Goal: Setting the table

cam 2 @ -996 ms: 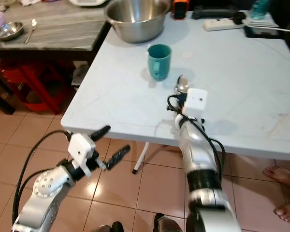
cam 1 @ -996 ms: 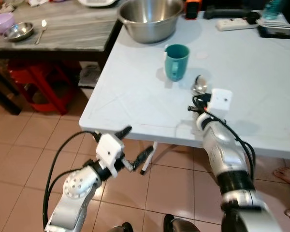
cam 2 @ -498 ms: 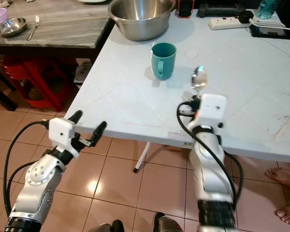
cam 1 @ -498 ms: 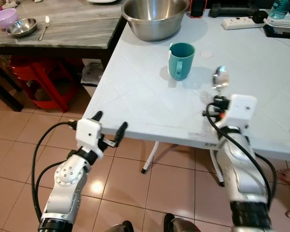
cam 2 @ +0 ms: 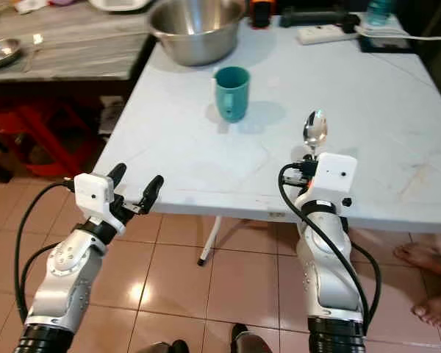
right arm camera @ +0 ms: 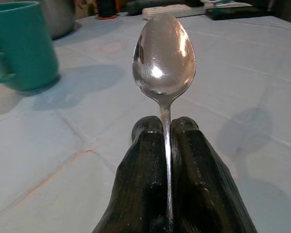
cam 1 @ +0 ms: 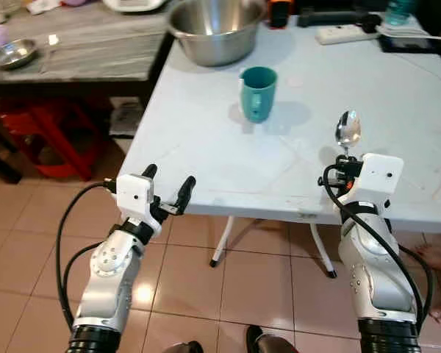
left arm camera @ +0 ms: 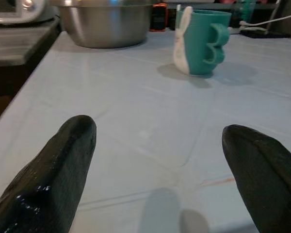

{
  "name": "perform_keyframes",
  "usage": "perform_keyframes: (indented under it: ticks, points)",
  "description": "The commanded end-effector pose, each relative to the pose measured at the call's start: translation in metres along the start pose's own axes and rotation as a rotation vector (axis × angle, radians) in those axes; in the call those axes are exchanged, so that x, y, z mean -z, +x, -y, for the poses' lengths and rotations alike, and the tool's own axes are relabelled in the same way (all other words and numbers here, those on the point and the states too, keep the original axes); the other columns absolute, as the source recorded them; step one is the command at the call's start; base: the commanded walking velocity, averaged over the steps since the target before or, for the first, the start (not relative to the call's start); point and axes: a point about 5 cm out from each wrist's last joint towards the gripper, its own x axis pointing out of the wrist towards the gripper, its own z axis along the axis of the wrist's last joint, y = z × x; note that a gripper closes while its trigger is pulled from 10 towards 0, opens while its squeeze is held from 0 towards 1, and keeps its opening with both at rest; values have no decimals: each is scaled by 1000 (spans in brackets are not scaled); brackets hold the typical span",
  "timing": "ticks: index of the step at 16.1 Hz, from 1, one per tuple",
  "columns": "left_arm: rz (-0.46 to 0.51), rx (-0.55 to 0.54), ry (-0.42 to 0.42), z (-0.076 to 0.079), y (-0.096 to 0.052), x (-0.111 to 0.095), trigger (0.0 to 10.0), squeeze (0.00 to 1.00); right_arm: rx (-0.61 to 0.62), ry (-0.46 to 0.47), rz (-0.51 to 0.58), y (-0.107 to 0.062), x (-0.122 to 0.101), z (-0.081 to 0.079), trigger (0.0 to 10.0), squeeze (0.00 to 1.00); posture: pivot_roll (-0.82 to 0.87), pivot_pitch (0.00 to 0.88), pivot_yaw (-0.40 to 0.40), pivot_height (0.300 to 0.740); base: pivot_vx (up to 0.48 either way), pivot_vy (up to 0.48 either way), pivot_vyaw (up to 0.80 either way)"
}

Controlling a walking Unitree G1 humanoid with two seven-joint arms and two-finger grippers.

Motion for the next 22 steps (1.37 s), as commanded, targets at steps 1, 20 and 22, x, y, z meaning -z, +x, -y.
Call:
perform_keyframes:
  ticks: [1,20,22]
  points:
    - [-21,-33,0,-7,-4,4,10000,0,-5,6,24,0,-7,-3,10000,0,-200,125,91,740,0,281,-519]
    - [-21,-19,-9,1,-2,5,10000,0,-12,14,48,3,-12,-9,10000,0,-189,123,95,740,0,367,0]
    - [-20,-17,-10,2,-1,6,10000,0,-14,15,47,4,-11,-9,10000,0,-188,120,97,740,0,386,0]
